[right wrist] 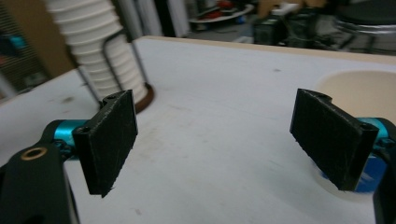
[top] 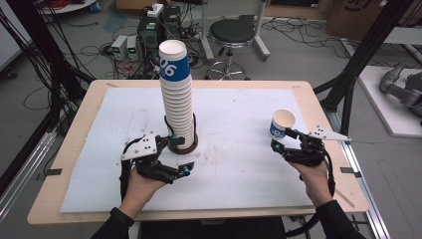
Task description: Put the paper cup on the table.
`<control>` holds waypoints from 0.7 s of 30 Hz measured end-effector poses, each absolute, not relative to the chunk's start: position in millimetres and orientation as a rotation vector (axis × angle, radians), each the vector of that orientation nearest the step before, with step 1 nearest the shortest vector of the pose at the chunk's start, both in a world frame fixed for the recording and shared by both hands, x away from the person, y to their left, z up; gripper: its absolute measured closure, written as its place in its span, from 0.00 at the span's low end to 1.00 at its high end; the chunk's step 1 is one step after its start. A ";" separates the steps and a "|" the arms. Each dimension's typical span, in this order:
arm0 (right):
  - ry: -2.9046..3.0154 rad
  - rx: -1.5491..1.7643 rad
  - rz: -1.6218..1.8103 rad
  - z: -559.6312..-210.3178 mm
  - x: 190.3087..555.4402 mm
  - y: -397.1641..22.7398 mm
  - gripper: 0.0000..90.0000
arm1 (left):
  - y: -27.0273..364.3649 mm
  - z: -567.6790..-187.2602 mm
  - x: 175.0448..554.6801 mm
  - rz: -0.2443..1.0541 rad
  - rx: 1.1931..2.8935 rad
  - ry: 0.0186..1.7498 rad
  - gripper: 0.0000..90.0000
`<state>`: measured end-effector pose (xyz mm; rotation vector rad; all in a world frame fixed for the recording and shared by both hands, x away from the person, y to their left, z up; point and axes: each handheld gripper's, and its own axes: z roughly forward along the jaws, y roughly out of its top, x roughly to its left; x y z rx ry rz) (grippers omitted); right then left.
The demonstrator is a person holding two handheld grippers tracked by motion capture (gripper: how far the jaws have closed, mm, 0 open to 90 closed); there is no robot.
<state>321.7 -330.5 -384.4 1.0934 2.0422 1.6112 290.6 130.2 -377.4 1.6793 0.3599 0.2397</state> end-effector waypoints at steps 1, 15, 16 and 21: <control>2.075 1.049 1.639 -383.2 322.3 -328.1 0.17 | 129.8 -377.6 291.1 0.240 1.686 0.359 0.17; 2.181 0.736 1.763 -376.6 315.8 -303.0 0.17 | 134.6 -376.1 291.9 0.259 1.696 0.385 0.17; 2.174 0.725 1.773 -375.8 316.3 -302.1 0.17 | 135.7 -376.2 291.9 0.261 1.694 0.387 0.17; 2.181 0.723 1.761 -374.3 318.6 -299.8 0.17 | 141.1 -376.4 291.8 0.266 1.689 0.402 0.17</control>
